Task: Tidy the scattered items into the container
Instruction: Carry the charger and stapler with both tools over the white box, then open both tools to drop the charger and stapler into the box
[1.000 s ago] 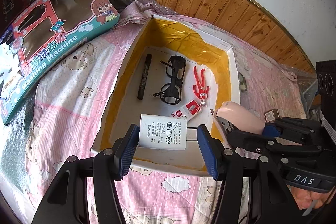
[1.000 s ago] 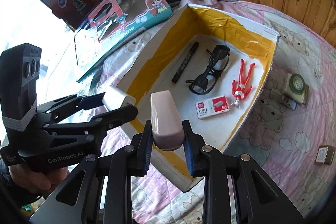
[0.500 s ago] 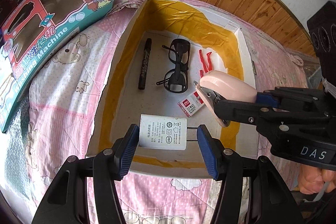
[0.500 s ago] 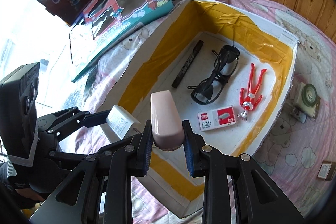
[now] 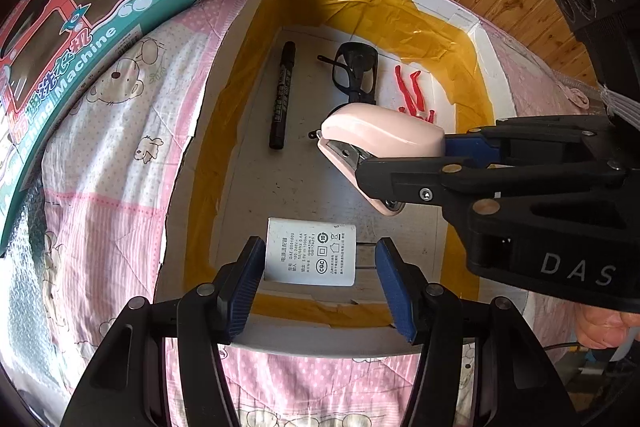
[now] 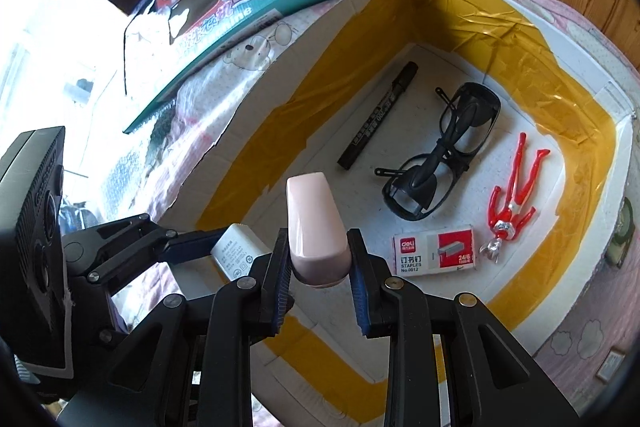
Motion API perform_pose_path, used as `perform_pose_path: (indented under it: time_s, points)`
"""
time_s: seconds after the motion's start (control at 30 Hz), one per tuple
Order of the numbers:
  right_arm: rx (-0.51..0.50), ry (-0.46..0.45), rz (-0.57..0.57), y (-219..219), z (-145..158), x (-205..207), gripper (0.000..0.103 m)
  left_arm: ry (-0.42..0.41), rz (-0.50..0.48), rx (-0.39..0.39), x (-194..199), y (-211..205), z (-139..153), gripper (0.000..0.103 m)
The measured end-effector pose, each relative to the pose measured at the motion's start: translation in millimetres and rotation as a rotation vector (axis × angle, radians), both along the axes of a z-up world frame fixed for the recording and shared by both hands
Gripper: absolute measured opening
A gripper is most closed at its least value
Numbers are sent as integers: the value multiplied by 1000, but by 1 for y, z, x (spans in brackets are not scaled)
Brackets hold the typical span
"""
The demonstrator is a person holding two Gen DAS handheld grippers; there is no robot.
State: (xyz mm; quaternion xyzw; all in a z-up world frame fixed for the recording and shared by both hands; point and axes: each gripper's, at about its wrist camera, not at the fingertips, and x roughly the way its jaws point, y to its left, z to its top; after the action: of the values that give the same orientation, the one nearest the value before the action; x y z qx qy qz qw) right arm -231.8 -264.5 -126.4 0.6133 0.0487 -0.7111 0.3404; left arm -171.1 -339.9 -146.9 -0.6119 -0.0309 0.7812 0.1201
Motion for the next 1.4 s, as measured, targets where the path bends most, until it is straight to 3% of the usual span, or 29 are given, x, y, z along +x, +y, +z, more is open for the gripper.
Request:
perform_pose_path:
  time_s: [0.57, 0.8, 1.13, 1.4]
  points:
    - [67, -10, 33, -18, -33, -11, 29, 15, 16, -26, -9, 3, -17, 58]
    - [63, -18, -8, -12, -38, -13, 30, 33, 24, -29, -8, 5, -17, 59]
    - [38, -33, -125, 28, -18, -7, 30, 52, 68, 51, 8, -14, 2, 59]
    - [26, -35, -160, 51, -4, 23, 29, 101, 90, 88, 30, -23, 22, 59]
